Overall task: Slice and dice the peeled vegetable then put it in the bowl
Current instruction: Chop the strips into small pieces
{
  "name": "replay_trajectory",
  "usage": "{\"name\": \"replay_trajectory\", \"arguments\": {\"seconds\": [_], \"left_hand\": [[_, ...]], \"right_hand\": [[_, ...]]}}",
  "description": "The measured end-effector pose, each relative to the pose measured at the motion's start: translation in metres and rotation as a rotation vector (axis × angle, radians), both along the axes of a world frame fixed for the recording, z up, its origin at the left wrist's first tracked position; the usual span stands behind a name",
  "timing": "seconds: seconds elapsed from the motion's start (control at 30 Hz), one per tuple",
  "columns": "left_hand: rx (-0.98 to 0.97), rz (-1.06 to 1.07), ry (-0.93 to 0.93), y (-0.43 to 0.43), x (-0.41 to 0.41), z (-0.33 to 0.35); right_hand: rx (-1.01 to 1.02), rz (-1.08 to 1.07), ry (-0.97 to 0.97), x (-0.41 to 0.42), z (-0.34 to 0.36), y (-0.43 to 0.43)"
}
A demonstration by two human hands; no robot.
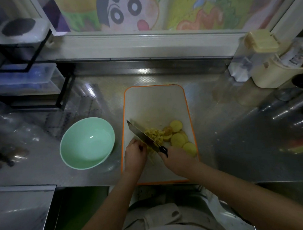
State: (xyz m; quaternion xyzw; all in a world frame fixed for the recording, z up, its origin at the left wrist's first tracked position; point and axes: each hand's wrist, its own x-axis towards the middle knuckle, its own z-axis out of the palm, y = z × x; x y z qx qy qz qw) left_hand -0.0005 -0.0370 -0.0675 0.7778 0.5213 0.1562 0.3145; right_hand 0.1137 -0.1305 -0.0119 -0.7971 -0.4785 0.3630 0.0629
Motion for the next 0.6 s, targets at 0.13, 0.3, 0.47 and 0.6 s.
{"name": "replay_trajectory", "arguments": {"seconds": [0.13,0.3,0.47,0.6], "left_hand": [[-0.001,-0.009,-0.007,0.001,-0.001,-0.002],[0.004,-0.012,-0.023,0.000,-0.001,-0.003],[0.009,-0.020,-0.005,0.001,-0.002,-0.003],[0.009,-0.023,0.007,0.001,-0.002,-0.004]], "right_hand": [[0.033,-0.045,-0.009,-0.006,-0.004,0.002],[0.065,-0.044,-0.019,-0.008,-0.007,0.000],[0.026,-0.032,-0.058,-0.013,-0.007,0.001],[0.016,-0.026,-0.026,-0.012,-0.005,0.001]]}}
